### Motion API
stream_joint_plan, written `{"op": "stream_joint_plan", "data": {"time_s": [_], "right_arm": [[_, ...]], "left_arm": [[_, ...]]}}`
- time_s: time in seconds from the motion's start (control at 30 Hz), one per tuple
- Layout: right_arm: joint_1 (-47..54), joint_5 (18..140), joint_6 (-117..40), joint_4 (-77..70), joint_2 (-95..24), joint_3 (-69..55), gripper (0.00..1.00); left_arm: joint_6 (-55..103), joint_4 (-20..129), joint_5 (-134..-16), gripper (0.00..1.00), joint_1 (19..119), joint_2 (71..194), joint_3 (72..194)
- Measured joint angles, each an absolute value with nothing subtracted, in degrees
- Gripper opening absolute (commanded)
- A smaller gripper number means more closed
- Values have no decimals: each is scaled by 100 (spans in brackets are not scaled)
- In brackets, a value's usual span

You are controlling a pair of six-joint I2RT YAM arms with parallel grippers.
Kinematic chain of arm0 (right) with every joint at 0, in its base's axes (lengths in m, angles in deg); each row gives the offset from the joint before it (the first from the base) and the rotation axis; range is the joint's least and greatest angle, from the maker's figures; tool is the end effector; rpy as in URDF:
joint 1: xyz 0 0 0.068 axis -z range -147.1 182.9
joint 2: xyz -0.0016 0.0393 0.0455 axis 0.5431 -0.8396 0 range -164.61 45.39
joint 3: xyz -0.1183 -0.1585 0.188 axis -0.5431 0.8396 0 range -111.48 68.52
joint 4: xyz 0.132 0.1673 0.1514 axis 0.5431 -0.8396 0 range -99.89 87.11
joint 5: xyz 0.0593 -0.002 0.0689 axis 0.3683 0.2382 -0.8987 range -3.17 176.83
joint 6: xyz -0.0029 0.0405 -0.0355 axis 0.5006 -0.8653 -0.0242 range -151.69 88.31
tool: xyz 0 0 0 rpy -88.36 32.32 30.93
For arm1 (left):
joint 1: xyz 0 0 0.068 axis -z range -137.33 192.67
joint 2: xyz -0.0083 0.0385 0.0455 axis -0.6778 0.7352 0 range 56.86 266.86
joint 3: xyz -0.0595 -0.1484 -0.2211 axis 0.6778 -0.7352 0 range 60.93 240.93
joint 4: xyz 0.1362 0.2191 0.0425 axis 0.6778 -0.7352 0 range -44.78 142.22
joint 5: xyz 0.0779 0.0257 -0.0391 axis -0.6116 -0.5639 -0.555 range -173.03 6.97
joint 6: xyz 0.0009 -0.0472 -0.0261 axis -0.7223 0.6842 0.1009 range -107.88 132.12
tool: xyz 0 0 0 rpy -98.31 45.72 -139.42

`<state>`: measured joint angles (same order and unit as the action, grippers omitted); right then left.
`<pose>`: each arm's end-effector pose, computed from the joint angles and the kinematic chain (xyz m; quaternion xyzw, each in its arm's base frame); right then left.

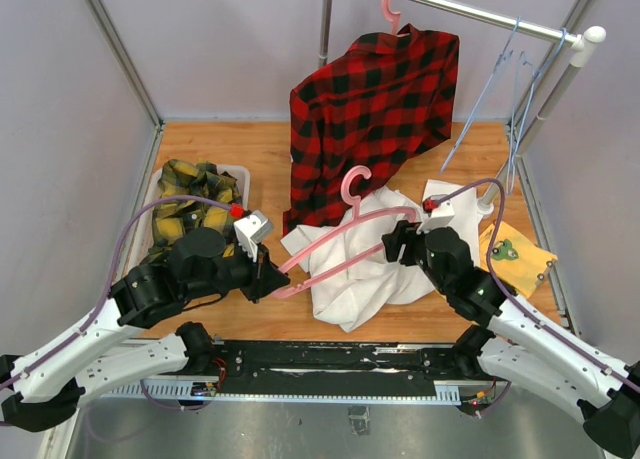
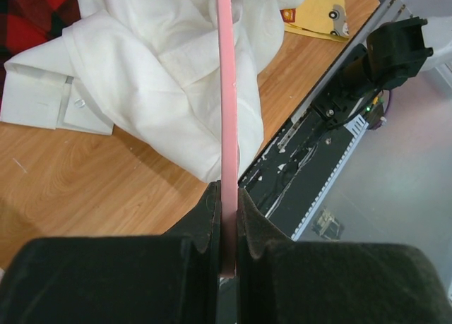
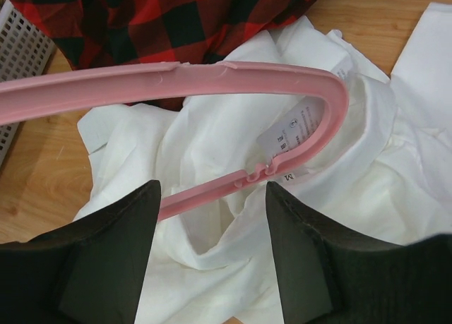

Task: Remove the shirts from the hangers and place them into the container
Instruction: Remove the shirt from the hanger.

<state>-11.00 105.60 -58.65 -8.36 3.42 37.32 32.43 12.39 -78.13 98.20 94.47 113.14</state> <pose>0.1370 0.1158 0.2732 -0.0195 0.7950 0.2370 0.5581 0.0721 -0.1103 0.3477 0.2770 0.7973 -0.3574 0.3999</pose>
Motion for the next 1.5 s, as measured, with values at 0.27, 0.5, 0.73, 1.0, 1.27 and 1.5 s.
{"op": "stream_joint_plan", "data": {"time_s": [0.27, 0.5, 0.73, 1.0, 1.27, 1.5], "right_arm": [[-1100, 11346, -6877, -451, 344, 4156, 58], [-1100, 11749, -7441, -357, -21, 4259, 57], [-1100, 11899, -7472, -202, -135, 4257, 52], [-1100, 12267, -7518, -476, -561, 4143, 42], [-1100, 12487, -7566, -889, -1079, 3889, 16], [-1100, 12428, -7470, -974, -1136, 3717, 1]], "left_arm": [[3199, 1208, -7778, 1, 9820, 9449, 11360], [3206, 1206, -7579, 1, 9820, 9486, 11366], [3206, 1206, -7404, 1, 9820, 9580, 11366], [3208, 1193, -7310, 1, 9820, 9685, 11366], [3208, 1162, -7305, 0, 9820, 9657, 11366], [3213, 1114, -7437, 1, 9820, 9633, 11366]]}}
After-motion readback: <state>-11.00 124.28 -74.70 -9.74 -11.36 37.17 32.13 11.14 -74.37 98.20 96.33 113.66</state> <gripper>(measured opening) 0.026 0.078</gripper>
